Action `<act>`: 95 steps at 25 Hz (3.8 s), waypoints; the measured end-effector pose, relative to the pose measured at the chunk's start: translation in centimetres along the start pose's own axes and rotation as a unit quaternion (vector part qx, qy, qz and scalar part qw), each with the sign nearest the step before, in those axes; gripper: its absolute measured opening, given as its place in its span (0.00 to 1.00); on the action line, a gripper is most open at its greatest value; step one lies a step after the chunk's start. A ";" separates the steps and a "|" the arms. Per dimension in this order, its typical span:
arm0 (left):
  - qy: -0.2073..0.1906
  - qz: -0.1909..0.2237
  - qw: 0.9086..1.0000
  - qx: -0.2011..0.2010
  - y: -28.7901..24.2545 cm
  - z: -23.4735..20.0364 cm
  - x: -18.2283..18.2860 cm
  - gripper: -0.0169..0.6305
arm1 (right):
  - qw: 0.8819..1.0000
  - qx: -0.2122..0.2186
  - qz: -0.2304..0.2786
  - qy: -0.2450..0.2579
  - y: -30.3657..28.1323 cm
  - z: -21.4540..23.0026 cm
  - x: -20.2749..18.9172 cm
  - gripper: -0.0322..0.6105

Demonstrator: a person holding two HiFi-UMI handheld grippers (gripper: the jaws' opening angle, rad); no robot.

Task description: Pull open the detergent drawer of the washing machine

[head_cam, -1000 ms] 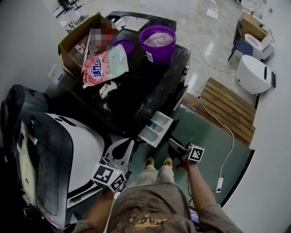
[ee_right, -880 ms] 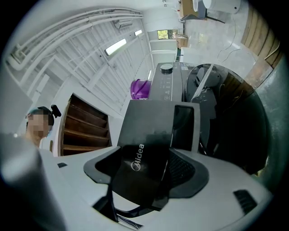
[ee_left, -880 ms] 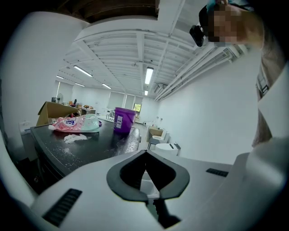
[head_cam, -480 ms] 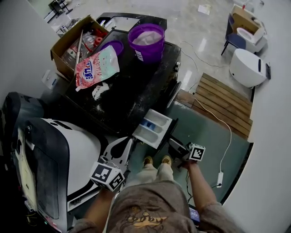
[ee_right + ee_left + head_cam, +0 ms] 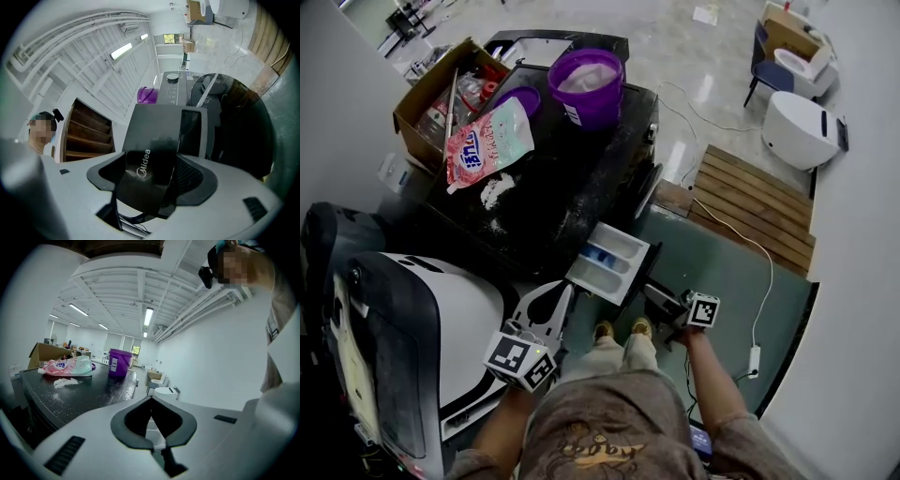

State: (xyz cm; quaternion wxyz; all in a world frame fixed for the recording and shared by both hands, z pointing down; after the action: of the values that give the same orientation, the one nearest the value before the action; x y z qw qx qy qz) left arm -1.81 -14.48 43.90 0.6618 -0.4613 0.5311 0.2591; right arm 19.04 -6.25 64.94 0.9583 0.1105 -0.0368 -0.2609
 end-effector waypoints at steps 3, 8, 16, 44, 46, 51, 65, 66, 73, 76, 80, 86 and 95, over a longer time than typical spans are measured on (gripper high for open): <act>0.001 -0.001 1.000 -0.007 -0.2 0.0 -0.1 0.06 | 1.000 -0.011 0.001 0.003 -0.1 0.3 0.1 0.56; 0.000 -0.005 1.000 -0.024 -0.6 0.0 0.0 0.06 | 0.999 -0.047 -0.002 0.026 0.9 -1.0 0.2 0.59; 0.002 0.020 0.998 -0.056 -1.4 0.3 1.7 0.06 | 0.993 -0.060 0.027 0.100 2.2 -8.4 2.3 0.57; -0.043 0.090 0.988 -0.116 0.7 0.1 7.4 0.06 | 0.846 -0.201 0.048 0.492 -0.8 -27.9 -1.7 0.31; -0.051 0.098 0.987 -0.115 0.8 0.2 7.3 0.06 | 0.830 -0.210 0.051 0.515 -0.5 -27.9 -1.9 0.26; -0.050 0.114 0.988 -0.093 0.8 -0.4 6.4 0.06 | 0.814 -0.223 0.070 0.532 -1.0 -27.6 -2.6 0.14; -0.046 0.108 0.992 -0.037 0.3 -1.4 2.9 0.06 | 0.796 -0.245 0.110 0.543 -1.2 -23.4 -2.9 0.06; -0.046 0.107 0.993 -0.035 0.2 -1.5 2.6 0.06 | 0.797 -0.251 0.109 0.539 -1.1 -22.8 -2.9 0.06; -0.042 0.096 0.994 -0.026 0.2 -1.8 1.3 0.06 | 0.800 -0.252 0.095 0.537 -1.5 -20.6 -3.1 0.06; -0.041 0.095 0.994 -0.023 0.3 -1.6 1.5 0.06 | 0.800 -0.250 0.090 0.538 -1.5 -20.2 -3.3 0.06; -0.040 0.093 0.995 -0.021 0.3 -1.4 1.6 0.06 | 0.798 -0.250 0.092 0.540 -1.7 -20.4 -3.5 0.05; -0.039 0.090 0.995 -0.020 0.6 -0.9 1.4 0.06 | 0.804 -0.247 0.098 0.532 -1.5 -20.5 -3.6 0.05; -0.035 0.088 0.995 -0.014 1.1 -0.5 1.3 0.06 | 0.807 -0.243 0.098 0.529 -1.1 -20.5 -3.9 0.05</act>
State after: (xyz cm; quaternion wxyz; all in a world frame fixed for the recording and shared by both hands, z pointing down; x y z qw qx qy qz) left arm -2.58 -14.58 42.30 0.6480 -0.4122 0.5430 0.3396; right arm 17.80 -1.27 44.66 0.8451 -0.0093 0.5303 -0.0672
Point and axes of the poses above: the fingertips, and each gripper's own axes: y backward along the fingers, z to its right, x out of its top, the point moved 6 cm from there along y, backward along the fingers, and after that the axes turned 15 degrees about -y, right-handed, at the moved point
